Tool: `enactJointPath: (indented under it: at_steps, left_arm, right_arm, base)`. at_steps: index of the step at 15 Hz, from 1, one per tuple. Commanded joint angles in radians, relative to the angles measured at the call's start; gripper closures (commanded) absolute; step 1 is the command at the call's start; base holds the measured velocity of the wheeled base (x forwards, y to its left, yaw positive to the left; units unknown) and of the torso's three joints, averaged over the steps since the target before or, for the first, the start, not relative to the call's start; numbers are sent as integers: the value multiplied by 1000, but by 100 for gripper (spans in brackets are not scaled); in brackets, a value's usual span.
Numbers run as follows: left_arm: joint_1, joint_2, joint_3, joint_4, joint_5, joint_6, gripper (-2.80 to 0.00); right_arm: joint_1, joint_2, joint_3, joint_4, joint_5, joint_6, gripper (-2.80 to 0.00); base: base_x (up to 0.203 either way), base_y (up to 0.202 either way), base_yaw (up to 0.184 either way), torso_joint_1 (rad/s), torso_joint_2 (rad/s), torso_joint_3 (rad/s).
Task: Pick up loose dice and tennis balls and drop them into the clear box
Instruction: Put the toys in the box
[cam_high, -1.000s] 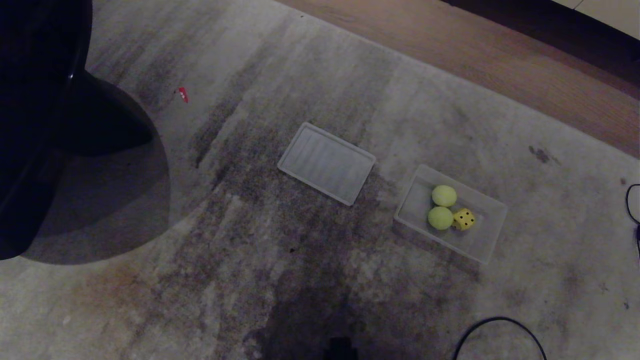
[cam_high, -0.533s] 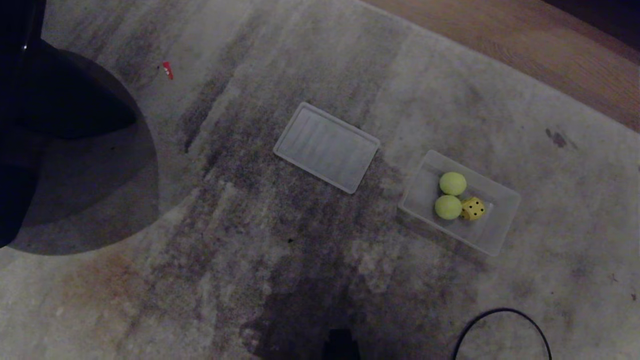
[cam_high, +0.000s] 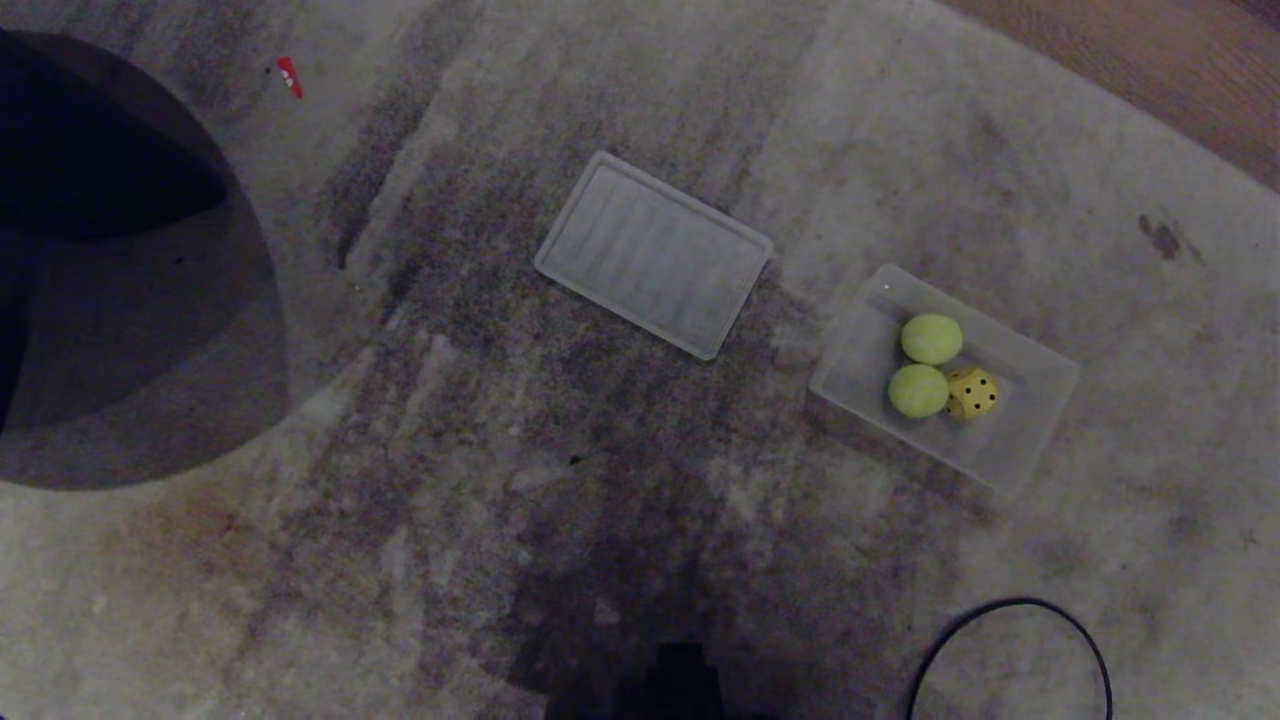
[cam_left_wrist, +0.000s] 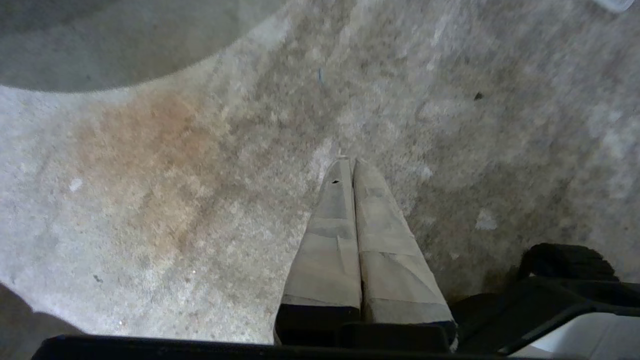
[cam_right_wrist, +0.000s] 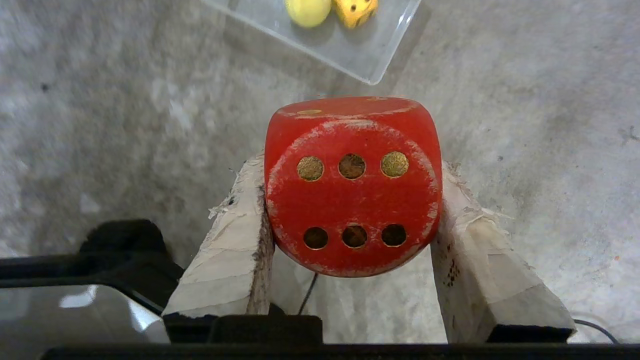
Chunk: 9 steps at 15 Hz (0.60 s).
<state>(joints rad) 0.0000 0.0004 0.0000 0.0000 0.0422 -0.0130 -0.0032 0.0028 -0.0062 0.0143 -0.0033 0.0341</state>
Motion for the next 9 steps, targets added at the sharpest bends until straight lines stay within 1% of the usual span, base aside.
enactJointPath:
  at_steps: [1,3,4,6,7,9]
  left_arm:
    - [0,1,2,0,1,-1,0]
    - [0,1,2,0,1,-2,0]
    - [0,1,2,0,2,-5,0]
    - [0,1,2,0,2,-5,0]
    - [0,1,2,0,2,-5,0]
    - [0,1,2,0,2,-5,0]
  right_arm:
    - [0,-1,1,0,2,-2,0]
    - [0,-1,-3,11,-9,8,0]
    - [0,6,-13,38,-14,9,0]
    - [0,64,-81,107,-18,11,0]
    - [0,137,-118,123,-18,27,0]
    - [0,324,-190,129,-14,84,0]
  base:
    - [0,0,0,4,7,-202]
    - [0,0,0,5,-2,-95]
    - [0,0,0,2,5,-41]
    - [0,0,0,1,1,-13]
    - [0,0,0,0,0,0]
    - [0,0,0,0,0,0]
